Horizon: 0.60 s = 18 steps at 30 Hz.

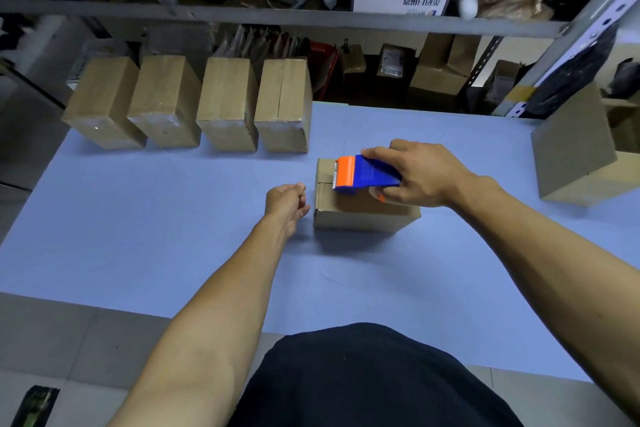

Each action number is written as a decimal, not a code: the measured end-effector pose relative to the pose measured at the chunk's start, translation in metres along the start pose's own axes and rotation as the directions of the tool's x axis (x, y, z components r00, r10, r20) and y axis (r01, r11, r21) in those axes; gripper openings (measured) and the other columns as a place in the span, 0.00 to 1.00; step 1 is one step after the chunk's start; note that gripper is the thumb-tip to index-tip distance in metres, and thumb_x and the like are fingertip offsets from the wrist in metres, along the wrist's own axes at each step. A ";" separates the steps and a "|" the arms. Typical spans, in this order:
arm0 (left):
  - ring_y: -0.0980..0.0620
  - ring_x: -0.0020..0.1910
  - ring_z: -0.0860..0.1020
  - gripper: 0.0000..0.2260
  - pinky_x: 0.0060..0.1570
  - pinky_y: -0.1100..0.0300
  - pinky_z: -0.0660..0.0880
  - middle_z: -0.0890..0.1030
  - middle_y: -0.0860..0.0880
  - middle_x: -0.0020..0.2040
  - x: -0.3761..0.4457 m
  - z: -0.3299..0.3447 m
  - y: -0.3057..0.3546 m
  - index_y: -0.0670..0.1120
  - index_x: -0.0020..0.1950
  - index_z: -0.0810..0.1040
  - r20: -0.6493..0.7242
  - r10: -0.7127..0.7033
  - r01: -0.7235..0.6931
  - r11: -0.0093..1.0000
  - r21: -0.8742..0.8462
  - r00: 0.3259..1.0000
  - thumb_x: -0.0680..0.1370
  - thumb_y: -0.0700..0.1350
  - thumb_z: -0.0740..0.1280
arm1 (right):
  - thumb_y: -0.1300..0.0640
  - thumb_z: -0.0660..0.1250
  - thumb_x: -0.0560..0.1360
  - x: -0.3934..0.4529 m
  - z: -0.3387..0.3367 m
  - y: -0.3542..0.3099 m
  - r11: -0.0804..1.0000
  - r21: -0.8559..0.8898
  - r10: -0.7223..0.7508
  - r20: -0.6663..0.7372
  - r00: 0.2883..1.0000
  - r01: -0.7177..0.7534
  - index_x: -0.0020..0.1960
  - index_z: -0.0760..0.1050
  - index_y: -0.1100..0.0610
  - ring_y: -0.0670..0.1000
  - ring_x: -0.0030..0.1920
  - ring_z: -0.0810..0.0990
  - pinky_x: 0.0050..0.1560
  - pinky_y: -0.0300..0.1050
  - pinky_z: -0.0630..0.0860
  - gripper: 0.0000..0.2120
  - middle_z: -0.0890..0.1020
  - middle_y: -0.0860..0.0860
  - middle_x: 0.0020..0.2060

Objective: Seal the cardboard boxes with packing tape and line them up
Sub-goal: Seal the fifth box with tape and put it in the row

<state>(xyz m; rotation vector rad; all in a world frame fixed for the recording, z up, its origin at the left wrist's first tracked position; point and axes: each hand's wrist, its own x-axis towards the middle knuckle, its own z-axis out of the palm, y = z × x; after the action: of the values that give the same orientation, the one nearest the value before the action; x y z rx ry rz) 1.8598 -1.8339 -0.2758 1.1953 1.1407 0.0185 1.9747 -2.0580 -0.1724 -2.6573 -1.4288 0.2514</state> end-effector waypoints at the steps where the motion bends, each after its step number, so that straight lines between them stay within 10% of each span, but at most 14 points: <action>1: 0.52 0.31 0.70 0.09 0.33 0.62 0.76 0.72 0.47 0.32 0.002 0.003 -0.003 0.43 0.41 0.76 -0.011 0.006 -0.006 1.000 0.019 1.000 0.81 0.41 0.64 | 0.38 0.64 0.74 0.000 0.001 -0.002 1.000 -0.004 0.002 -0.002 1.000 -0.002 0.75 0.62 0.43 0.49 0.43 0.68 0.38 0.43 0.63 0.31 0.74 0.47 0.50; 12: 0.49 0.32 0.69 0.19 0.32 0.57 0.65 0.74 0.48 0.30 -0.001 0.030 -0.029 0.46 0.29 0.71 -0.085 0.052 -0.038 0.987 0.157 0.995 0.78 0.49 0.67 | 0.41 0.65 0.74 0.005 0.005 -0.010 0.999 -0.030 0.027 -0.008 1.000 -0.027 0.74 0.63 0.43 0.56 0.49 0.77 0.40 0.45 0.67 0.30 0.76 0.50 0.52; 18: 0.43 0.61 0.76 0.25 0.43 0.53 0.76 0.75 0.43 0.65 0.002 0.022 -0.020 0.43 0.69 0.69 -0.099 -0.142 0.162 0.958 0.237 0.985 0.75 0.48 0.73 | 0.41 0.65 0.74 0.002 0.005 -0.005 0.997 -0.043 0.062 -0.035 0.997 -0.063 0.74 0.64 0.43 0.56 0.49 0.77 0.40 0.45 0.68 0.30 0.76 0.50 0.51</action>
<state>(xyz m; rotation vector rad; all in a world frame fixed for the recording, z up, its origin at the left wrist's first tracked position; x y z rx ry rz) 1.8653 -1.8571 -0.2935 1.3297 1.3325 -0.1979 1.9703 -2.0536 -0.1767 -2.7309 -1.3583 0.1819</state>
